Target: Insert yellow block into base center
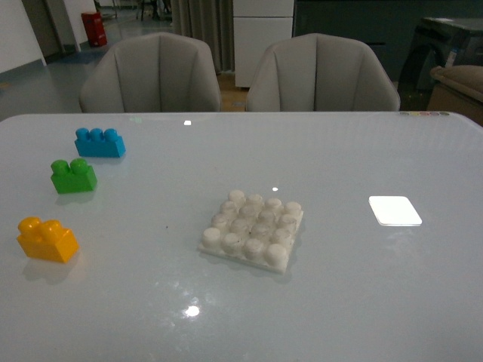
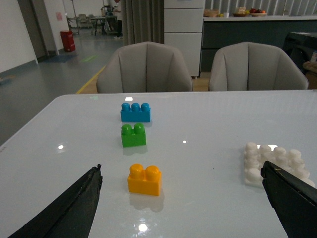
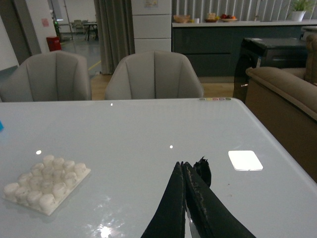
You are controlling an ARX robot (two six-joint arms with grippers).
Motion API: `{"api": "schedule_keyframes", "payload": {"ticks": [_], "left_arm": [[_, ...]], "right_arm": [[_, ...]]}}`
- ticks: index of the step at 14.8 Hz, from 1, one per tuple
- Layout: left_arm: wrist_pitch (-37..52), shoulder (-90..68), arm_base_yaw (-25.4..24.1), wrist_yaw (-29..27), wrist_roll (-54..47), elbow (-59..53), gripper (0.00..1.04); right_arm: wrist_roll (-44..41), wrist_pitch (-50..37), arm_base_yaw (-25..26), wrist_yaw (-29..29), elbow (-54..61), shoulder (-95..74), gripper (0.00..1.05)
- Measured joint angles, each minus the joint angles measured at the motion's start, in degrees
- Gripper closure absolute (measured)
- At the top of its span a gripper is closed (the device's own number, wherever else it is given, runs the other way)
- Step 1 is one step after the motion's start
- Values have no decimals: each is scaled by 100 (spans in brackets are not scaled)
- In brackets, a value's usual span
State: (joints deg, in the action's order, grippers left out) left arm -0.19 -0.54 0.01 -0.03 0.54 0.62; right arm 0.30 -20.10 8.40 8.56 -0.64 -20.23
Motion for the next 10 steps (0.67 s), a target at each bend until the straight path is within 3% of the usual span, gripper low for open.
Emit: {"api": "schedule_keyframes", "payload": {"ticks": [1,2,3,8,10], "left_arm": [[0,0,0,0,0,0,7],[0,0,0,-2,0,0,7],[-2,0,0,2,0,0,7],[2,0,0,0,0,0,7],[2,0,0,-4,0,0,7]], "right_arm": [[0,138,-109,-114,0,234,103],[4,404,-527,-634,0,391,103],[-11,511,-892,-743,0,533,103],[-15,1003,-839,-857,0,1038,103],[-15,2057,-839,-855,-4,1906,103]]}}
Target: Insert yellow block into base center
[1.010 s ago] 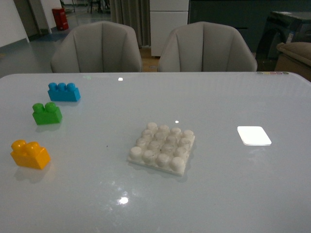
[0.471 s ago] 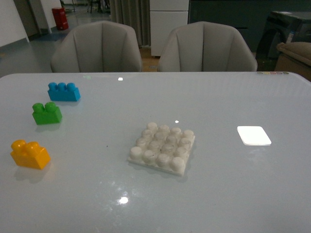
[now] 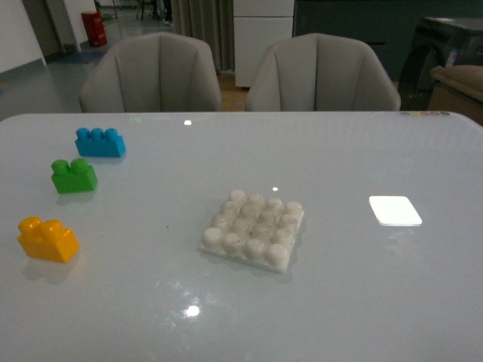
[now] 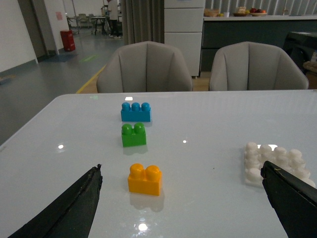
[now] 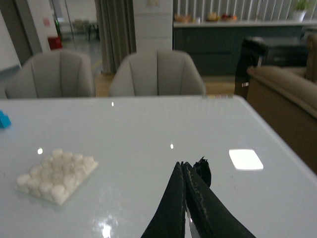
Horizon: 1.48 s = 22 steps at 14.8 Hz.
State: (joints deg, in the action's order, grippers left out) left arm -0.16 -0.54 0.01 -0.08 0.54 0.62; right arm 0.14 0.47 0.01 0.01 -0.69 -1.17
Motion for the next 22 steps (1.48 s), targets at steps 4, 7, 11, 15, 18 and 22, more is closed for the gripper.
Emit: {"api": "schedule_keyframes", "payload": {"ticks": [4,7,11,15,18,22], "left_arm": [[-2,0,0,4,0,0,7],[0,0,0,4,0,0,7],[0,0,0,4,0,0,7],[0,0,0,4,0,0,7],[-824,-221,223,-468,199,245,7],[-1502,-925,693,-1193,566,632,7]], "right_arm": [[0,-20,0,0,0,94,103],[-2,-26,0,-2,0,94,93],[-2,-26,0,-2,0,94,43],[-2,-26,0,-2,0,94,7],[0,-26,0,-2,0,94,6],[0,-31,0,0,0,94,6]]}}
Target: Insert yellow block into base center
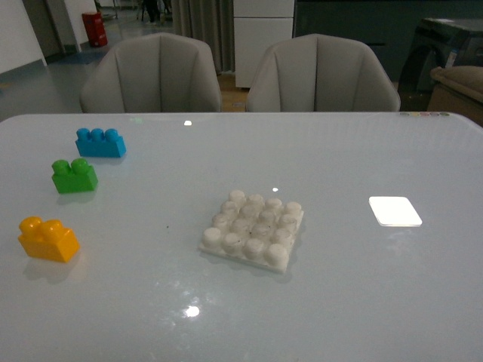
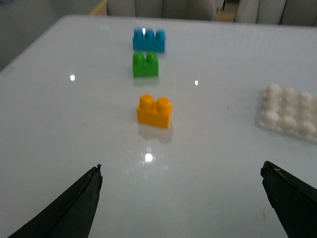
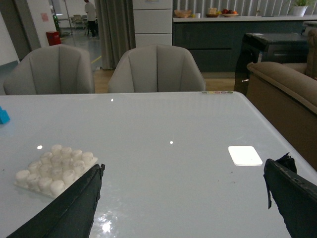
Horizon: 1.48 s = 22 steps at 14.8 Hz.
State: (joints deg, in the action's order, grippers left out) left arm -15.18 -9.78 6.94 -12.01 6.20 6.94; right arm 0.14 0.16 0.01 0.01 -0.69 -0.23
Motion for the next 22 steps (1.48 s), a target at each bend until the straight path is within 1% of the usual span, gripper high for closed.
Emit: {"api": "schedule_keyframes", "payload": {"ticks": [3,4,5,7,8,9,10,11,12,14,18,22], "left_arm": [[-105,-76,262,-348,260,55,7],[605,-498,415,-326,435,153,7],[2684,-2564,-584,879,79,188,7],[4179,-4601,-1117,1707,-396,763,7],[4623,-5637,-1322,1908,-743,1270,7],[4671,-6417,-1436,2096,-984,1746,7],[4597,-7165,-1443,2221,-1193,2194,7],[4463,-7847,-1449,2461,-1401,2621,7],[4330,-8303,-1482,2667,-1462,2957,7],[4177,-8793,-1517,2909,-1703,3449,7],[3912,-9215,-1766,3340,-2011,3735,7],[4229,-9499,-1681,3403,-2127,3622,7]], "right_arm": [[0,4,0,-2,0,0,6],[-2,2,0,-2,0,0,6],[-2,2,0,-2,0,0,6],[-2,2,0,-2,0,0,6],[-2,2,0,-2,0,0,6],[-2,2,0,-2,0,0,6],[-2,2,0,-2,0,0,6],[-2,2,0,-2,0,0,6],[-2,2,0,-2,0,0,6],[-2,2,0,-2,0,0,6],[-2,4,0,-2,0,0,6],[0,4,0,-2,0,0,6]]}}
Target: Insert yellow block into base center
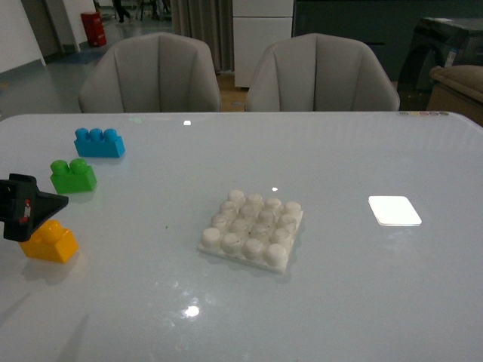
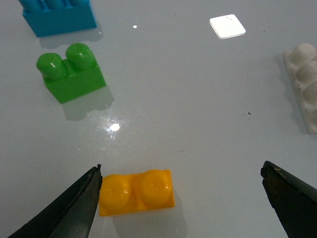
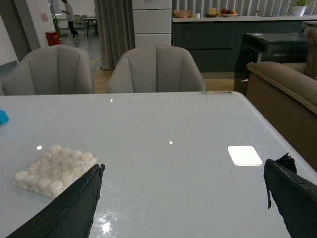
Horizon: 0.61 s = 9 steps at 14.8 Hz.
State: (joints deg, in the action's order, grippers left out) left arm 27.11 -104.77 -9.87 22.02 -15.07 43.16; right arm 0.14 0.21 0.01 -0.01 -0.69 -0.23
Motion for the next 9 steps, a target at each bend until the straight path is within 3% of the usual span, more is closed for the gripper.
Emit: {"api": "schedule_keyframes", "payload": {"ticks": [9], "left_arm": [[328,-743,-98,-195,372,125,7]], "right_arm": [[-2,0,0,0,0,0,6]]}}
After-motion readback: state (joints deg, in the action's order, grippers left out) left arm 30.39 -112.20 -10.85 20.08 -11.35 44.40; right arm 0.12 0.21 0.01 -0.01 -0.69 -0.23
